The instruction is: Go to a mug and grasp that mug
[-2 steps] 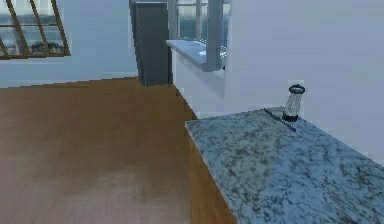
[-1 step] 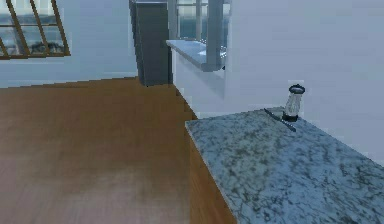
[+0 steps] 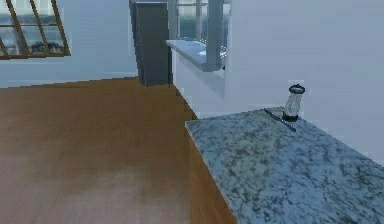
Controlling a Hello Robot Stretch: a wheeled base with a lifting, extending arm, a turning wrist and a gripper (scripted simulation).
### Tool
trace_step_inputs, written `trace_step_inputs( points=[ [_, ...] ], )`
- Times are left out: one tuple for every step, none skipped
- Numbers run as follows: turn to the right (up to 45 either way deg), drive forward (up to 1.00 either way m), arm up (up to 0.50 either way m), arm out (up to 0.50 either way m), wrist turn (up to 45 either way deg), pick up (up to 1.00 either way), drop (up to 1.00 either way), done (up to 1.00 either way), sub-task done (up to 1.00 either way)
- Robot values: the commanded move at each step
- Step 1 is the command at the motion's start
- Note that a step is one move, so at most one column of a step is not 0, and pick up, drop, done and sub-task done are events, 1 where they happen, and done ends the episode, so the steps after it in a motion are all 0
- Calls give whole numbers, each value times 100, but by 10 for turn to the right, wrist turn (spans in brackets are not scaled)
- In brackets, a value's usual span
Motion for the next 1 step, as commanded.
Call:
trace_step_inputs(
  points=[
    [0,0,0,0,0,0,0,100,0]
  ],
)
